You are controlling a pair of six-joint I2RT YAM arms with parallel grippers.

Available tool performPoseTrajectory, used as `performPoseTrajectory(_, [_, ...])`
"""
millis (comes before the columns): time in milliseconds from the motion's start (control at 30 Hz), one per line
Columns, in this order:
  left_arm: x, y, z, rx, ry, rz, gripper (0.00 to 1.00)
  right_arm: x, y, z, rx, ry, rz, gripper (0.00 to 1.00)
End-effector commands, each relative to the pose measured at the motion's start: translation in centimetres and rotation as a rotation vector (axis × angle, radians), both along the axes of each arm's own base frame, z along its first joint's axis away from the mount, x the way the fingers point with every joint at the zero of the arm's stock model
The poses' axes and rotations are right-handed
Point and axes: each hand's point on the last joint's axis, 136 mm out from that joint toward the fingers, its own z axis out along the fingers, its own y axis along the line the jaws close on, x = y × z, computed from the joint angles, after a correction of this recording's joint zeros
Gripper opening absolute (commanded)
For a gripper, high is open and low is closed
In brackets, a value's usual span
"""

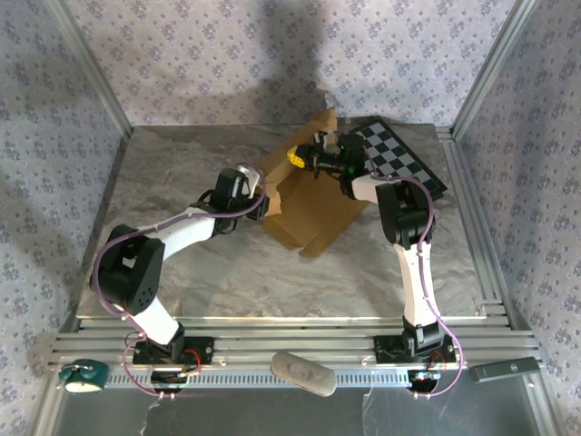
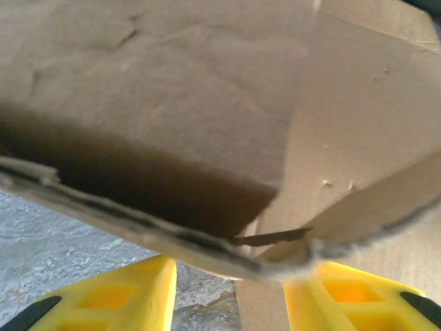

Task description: Fold the paper box

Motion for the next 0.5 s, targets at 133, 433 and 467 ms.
performPoseTrajectory(133, [1.9,0.7,0.2,0.046,-0.019,0.133,0.51,-0.4,0.6,0.1,-0.010,0.024,0.020,0.00])
performPoseTrajectory(433, [2.7,0.7,0.0,0.047,-0.025,0.175,0.47,-0.5,0.7,0.2,-0.008,0.027,0.023,0.00])
performPoseTrajectory(467, [2.9,0.9,0.0,0.050,-0.024,0.190,0.46,-0.4,0.7,0.2,-0.008,0.030,0.020,0.00])
